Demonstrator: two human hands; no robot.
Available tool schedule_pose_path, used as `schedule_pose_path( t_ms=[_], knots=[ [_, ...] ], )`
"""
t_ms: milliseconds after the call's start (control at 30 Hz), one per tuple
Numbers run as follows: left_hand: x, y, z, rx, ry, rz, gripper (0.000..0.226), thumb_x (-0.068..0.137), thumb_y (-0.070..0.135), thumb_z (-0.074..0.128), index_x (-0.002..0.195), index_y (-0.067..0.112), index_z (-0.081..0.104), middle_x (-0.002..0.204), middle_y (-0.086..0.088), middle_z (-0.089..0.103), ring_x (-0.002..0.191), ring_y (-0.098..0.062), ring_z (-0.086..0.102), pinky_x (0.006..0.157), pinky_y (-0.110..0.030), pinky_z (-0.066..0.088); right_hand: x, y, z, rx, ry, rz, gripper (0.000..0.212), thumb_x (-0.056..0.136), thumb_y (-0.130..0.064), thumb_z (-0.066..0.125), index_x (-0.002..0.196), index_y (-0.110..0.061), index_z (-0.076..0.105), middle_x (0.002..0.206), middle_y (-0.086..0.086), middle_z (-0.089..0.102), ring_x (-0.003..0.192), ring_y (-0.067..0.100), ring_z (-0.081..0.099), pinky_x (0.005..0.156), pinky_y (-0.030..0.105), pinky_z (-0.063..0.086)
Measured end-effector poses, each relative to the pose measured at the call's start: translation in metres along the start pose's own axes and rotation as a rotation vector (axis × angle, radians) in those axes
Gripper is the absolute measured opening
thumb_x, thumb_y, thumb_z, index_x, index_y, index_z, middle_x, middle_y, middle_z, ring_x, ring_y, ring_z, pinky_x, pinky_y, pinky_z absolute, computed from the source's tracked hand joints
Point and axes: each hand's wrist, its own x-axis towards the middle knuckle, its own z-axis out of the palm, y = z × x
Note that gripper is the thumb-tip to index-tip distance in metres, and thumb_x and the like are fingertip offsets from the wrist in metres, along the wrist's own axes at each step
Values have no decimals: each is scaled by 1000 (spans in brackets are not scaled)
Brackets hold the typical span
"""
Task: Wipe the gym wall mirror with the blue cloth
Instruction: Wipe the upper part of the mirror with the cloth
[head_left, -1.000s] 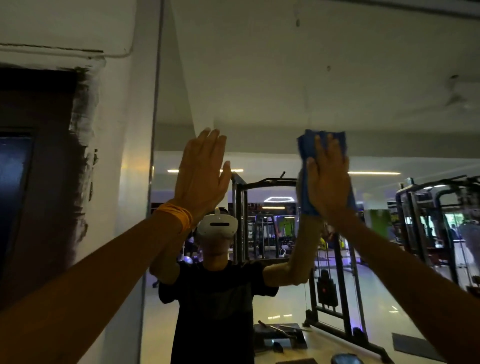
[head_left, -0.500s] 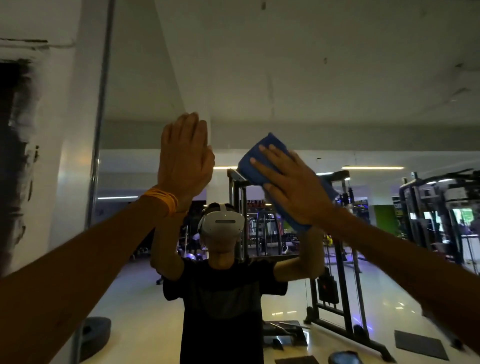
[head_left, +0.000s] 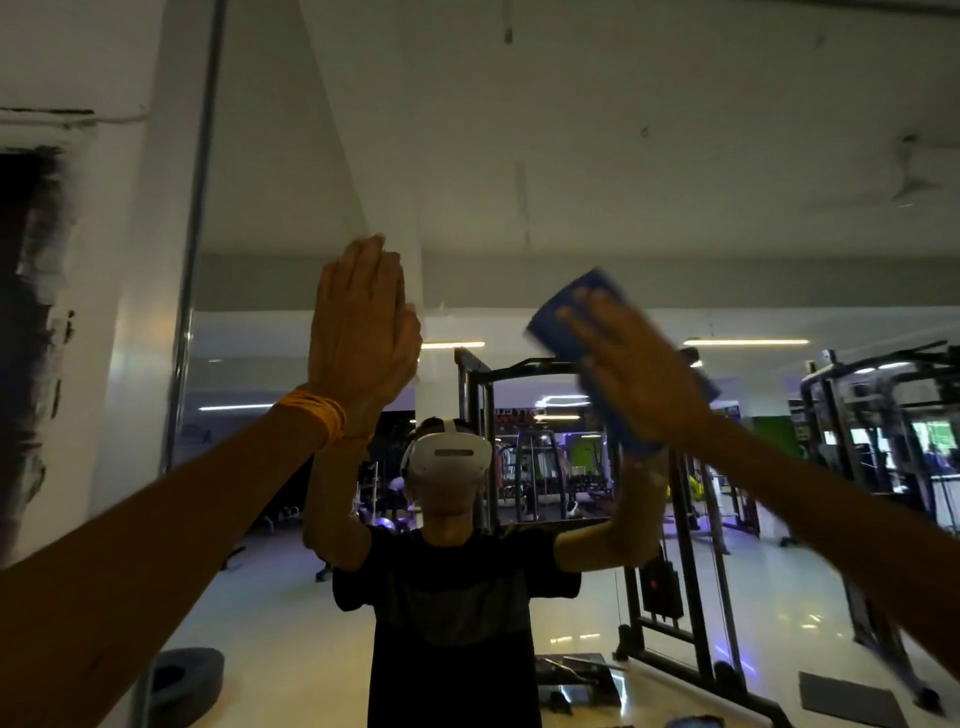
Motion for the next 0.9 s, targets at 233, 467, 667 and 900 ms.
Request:
schedule_pose_path(
  t_ms=[233, 467, 667, 900],
  knots=[
    [16, 44, 9, -36, -50, 36, 63, 104, 37, 33, 156, 3, 34, 168, -17, 23, 158, -33, 14, 129, -50, 7, -23, -52, 11, 17, 66, 356, 55, 106, -28, 36, 159, -15, 35, 167, 10, 26, 156, 28, 16, 128, 48, 8],
    [8, 86, 40, 41, -138, 125, 63, 105, 40, 38, 157, 4, 32, 168, -18, 24, 157, -34, 16, 128, -54, 8, -42, 32, -14, 53, 140, 334, 74, 109, -53, 18, 153, 3, 37, 160, 28, 32, 157, 17, 11, 128, 49, 13],
    [8, 87, 39, 59, -141, 116, 63, 105, 39, 37, 157, 3, 32, 167, -19, 23, 157, -35, 17, 127, -55, 9, -71, -58, 37, 297, -17, 66, 61, 105, -33, 37, 161, -17, 21, 168, 8, 22, 158, 23, 9, 127, 49, 10],
    [6, 85, 35, 27, -151, 112, 65, 103, 40, 28, 157, 4, 33, 167, -18, 25, 157, -34, 17, 128, -53, 9, -49, 47, -14, 18, 125, 363, 56, 107, -39, 27, 157, -14, 35, 166, 14, 29, 153, 33, 24, 123, 61, 22]
  ],
)
